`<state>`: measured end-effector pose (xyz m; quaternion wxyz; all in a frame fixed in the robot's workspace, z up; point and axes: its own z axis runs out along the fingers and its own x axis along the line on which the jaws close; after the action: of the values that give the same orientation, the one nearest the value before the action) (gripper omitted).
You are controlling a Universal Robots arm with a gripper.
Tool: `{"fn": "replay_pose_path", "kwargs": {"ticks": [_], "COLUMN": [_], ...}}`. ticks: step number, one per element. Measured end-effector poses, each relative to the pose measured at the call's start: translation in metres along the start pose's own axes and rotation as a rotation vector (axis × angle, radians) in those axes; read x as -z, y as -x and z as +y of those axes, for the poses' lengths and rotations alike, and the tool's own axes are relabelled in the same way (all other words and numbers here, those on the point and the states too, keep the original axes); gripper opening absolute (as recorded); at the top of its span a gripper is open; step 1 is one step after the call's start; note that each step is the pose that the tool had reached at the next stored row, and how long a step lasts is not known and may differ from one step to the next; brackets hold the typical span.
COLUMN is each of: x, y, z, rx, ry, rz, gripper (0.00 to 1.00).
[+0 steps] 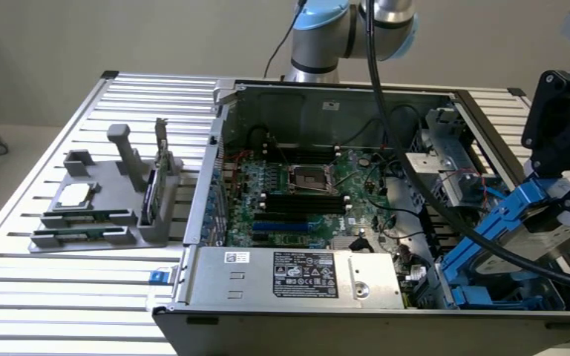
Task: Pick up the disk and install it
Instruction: 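Insert the first disk wire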
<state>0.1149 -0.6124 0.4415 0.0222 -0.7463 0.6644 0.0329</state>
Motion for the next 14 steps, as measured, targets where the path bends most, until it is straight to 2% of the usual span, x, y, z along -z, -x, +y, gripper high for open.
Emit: {"fn": "replay_pose_path", "kwargs": {"ticks": [12,14], "x": [0.0000,-0.0001], "y": [0.0003,0.0003], "z": [0.0000,0.0000], "rx": [0.005,0.006], "ry": [-0.0292,-0.0390], "rz": [0.0031,0.0039], "gripper": [0.33,0.33]}}
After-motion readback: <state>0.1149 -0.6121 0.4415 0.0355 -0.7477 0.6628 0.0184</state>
